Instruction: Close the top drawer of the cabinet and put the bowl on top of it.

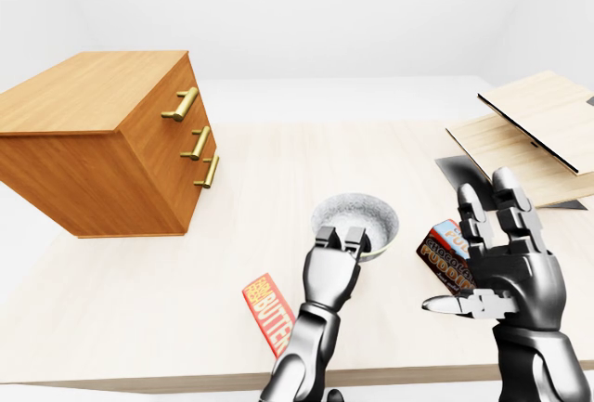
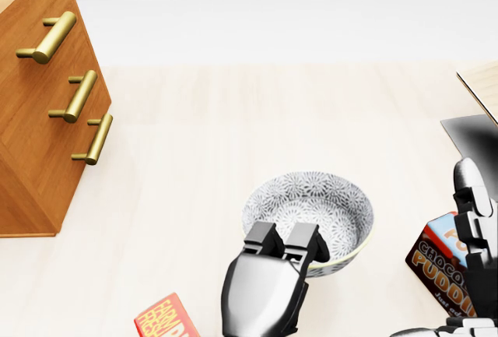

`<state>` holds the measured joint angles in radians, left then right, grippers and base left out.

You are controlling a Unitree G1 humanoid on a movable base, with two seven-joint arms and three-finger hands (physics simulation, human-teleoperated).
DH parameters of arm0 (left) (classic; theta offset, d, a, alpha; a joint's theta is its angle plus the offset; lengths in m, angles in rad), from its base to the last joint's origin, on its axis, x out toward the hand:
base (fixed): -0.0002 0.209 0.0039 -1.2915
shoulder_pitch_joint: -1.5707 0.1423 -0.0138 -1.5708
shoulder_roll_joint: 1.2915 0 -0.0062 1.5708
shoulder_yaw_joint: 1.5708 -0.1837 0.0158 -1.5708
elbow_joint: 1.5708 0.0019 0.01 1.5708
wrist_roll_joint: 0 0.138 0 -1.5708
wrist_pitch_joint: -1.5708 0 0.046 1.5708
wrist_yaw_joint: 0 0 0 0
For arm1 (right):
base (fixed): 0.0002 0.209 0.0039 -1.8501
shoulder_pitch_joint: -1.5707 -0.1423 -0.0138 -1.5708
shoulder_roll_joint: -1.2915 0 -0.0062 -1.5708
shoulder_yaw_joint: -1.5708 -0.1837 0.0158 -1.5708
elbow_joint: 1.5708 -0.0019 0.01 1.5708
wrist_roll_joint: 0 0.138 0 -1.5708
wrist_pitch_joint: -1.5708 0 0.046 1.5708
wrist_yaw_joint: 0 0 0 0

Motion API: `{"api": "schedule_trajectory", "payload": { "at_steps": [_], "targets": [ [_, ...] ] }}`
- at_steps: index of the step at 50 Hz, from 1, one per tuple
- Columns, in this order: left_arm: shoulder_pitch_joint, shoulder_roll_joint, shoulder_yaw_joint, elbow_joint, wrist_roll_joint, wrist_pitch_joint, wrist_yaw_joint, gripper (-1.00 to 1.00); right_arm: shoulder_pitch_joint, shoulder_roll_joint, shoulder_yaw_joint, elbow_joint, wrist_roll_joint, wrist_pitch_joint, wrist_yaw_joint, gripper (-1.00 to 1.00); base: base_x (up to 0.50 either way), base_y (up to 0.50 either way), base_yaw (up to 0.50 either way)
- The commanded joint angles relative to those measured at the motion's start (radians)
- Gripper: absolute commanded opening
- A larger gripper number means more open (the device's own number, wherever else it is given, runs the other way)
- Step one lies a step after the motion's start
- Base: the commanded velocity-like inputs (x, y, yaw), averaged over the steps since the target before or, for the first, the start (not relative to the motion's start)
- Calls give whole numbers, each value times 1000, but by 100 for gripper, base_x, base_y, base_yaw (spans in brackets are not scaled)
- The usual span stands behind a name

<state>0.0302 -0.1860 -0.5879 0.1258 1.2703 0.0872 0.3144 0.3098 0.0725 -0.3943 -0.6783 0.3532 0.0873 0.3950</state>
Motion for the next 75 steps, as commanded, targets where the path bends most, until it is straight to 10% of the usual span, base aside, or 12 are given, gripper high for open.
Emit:
{"api": "schedule_trajectory", "payload": {
  "at_steps": [1, 20, 22, 37, 53, 75],
  "targets": [
    [31, 29, -32, -150, 90, 0, -75, -100, 0, 0, 3, 1, -3, 0, 0, 100, 0, 0, 0],
    [28, 56, -17, -408, 110, 0, -307, -100, -2, -4, 27, 14, -19, 0, -9, 100, 0, 0, 0],
    [-17, 42, 24, -521, 126, 0, -449, -100, -2, -4, 34, 18, -25, 0, -10, 100, 0, 0, 0],
    [-130, -34, 113, -693, 169, 0, -728, -100, -3, -12, 59, 38, -41, 0, -20, 100, 0, 0, 0],
    [-333, -67, 286, -757, 100, 0, -883, -100, 8, -7, 85, 44, -63, 0, -17, 100, 0, 0, 0],
    [-716, 131, 538, -793, 81, 0, -1013, -100, 12, -10, 91, 42, -61, 0, -18, 100, 0, 0, 0]
  ]
}}
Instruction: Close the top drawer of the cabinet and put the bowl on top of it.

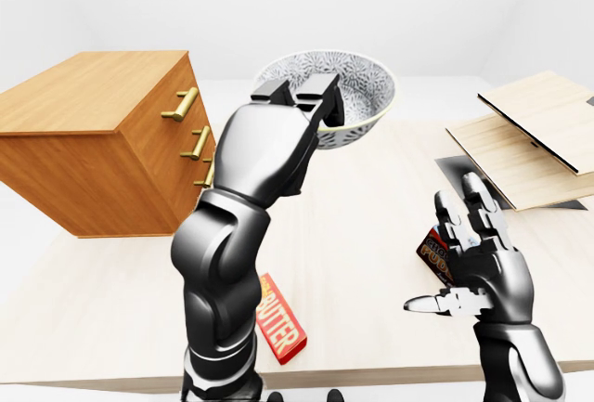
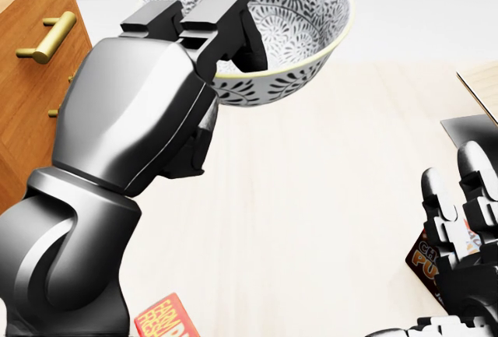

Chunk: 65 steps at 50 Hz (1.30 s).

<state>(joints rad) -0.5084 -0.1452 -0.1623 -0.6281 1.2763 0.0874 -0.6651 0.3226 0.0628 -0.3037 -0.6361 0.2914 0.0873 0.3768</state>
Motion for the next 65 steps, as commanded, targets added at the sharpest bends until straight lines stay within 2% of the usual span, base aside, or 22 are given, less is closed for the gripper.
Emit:
{"api": "schedule_trajectory", "payload": {
  "at_steps": [1, 2, 6, 10, 14, 16, 21, 29, 40, 49, 65],
  "targets": [
    [-200, 104, 126, -35, 72, 0, -33, -100, 0, 0, 2, -1, 0, 0, 0, 100, 0, 0, 0],
    [-202, 107, 126, -35, 71, 0, -33, -100, 0, 0, 2, -1, 0, 0, 0, 100, 0, 0, 0],
    [-276, 182, 185, 4, 21, 0, -33, -100, 6, 2, -1, -10, 3, 0, 2, 100, 0, 0, 0],
    [-290, 224, 196, 13, -18, 0, -33, -100, 5, 4, 4, -7, -3, 0, 2, 100, 0, 0, 0],
    [-313, 299, 237, 71, -117, 0, -33, -100, 7, 4, 13, -3, -9, 0, 2, 100, 0, 0, 0],
    [-336, 343, 270, 127, -179, 0, 23, -100, 12, 4, 14, -3, -9, 0, 4, 100, 0, 0, 0],
    [-354, 430, 296, 185, -280, 0, 95, -100, 5, 2, 17, 7, -12, 0, 1, 100, 0, 0, 0],
    [-369, 535, 338, 265, -403, 0, 198, -100, 9, 1, 26, 8, -18, 0, -1, 100, 0, 0, 0],
    [-374, 628, 379, 385, -538, 0, 335, -100, 4, -4, 38, 22, -26, 0, -9, 100, 0, 0, 0],
    [-339, 675, 408, 468, -611, 0, 440, -100, 3, -8, 45, 25, -29, 0, -15, 100, 0, 0, 0],
    [-333, 773, 455, 748, -759, 0, 636, -100, 14, -3, 46, 12, -27, 0, -17, 100, 0, 0, 0]
  ]
}}
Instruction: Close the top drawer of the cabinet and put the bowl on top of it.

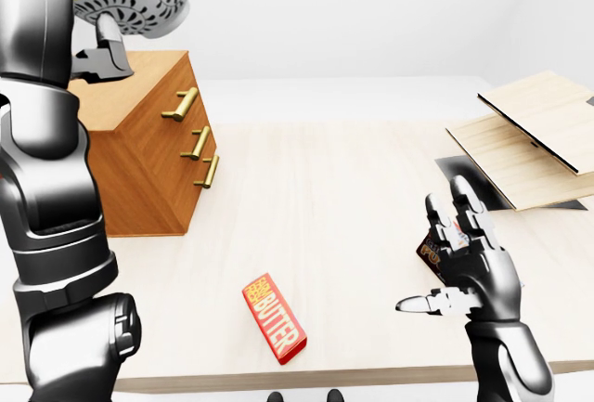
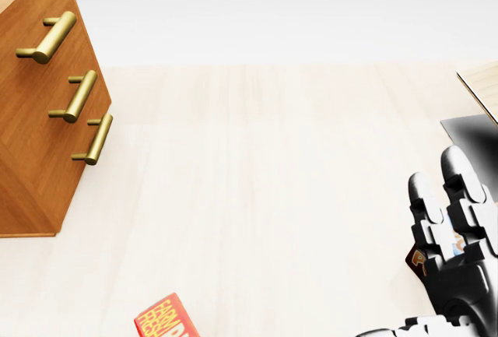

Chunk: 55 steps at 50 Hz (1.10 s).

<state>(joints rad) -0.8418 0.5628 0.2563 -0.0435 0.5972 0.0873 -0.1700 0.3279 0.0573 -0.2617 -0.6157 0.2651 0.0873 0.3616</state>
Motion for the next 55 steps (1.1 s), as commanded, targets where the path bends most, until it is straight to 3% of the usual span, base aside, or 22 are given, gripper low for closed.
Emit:
{"api": "schedule_trajectory", "payload": {
  "at_steps": [1, 10, 26, 35, 44, 50, 51, 55],
  "targets": [
    [0, 66, 35, 164, -83, 0, 143, -100, 9, 2, 4, -9, -1, 0, -2, 100, 0, 0, 0],
    [26, 86, 41, 227, -115, 0, 201, -100, 14, 5, -5, -21, 8, 0, 3, 100, 0, 0, 0],
    [-120, 154, 6, 670, -173, 0, 343, -100, 16, 9, -1, -20, 1, 0, 6, 100, 0, 0, 0],
    [-215, 172, -30, 903, -195, 0, 387, -100, 15, 7, 0, -14, 1, 0, 5, 100, 0, 0, 0],
    [-321, 190, -58, 1084, -174, 0, 424, -100, 12, 4, -3, -13, 4, 0, 3, 100, 0, 0, 0],
    [-339, 195, -61, 1118, -176, 0, 435, -100, 5, 3, -4, -9, 4, 0, 1, 100, 0, 0, 0],
    [-380, 191, -78, 1179, -159, 0, 457, -100, 10, 7, 9, -5, -10, 0, 1, 100, 0, 0, 0],
    [-416, 193, -85, 1221, -148, 0, 461, -100, 8, 4, 12, -2, -11, 0, -1, 100, 0, 0, 0]
  ]
}}
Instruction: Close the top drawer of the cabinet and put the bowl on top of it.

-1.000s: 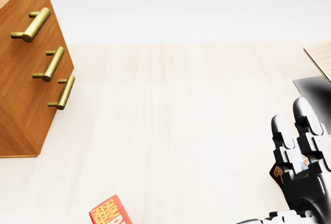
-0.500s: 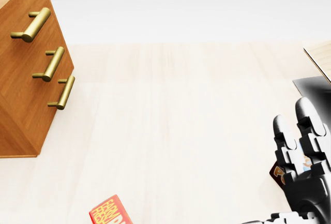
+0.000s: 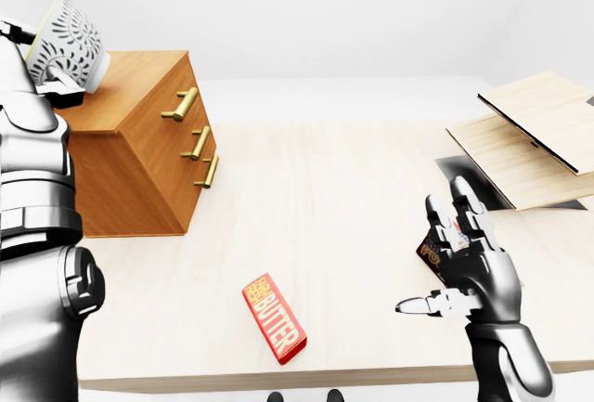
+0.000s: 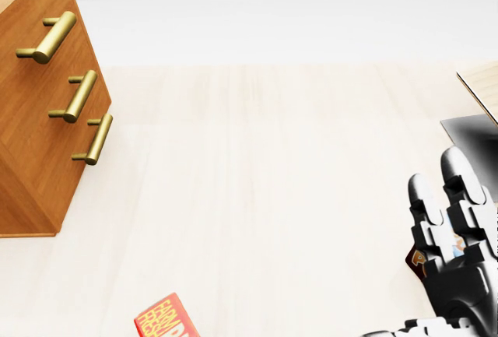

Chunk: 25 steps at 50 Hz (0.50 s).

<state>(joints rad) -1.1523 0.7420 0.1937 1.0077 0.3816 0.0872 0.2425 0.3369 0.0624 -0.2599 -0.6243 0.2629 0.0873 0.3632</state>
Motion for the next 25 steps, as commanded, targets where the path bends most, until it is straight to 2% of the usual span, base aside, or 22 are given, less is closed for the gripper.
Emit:
{"api": "schedule_trajectory", "payload": {
  "at_steps": [1, 6, 25],
  "targets": [
    [-112, 15, -23, 177, 70, 0, 51, -100, -3, -2, 11, 9, -10, 0, -4, 100, 0, 0, 0],
    [-138, 14, -22, 196, 72, 0, 44, -100, 0, -3, 14, 8, -11, 0, -5, 100, 0, 0, 0],
    [-147, -11, -37, 211, 103, 0, 55, -100, 1, -7, 25, 10, -15, 0, -11, 100, 0, 0, 0]
  ]
}}
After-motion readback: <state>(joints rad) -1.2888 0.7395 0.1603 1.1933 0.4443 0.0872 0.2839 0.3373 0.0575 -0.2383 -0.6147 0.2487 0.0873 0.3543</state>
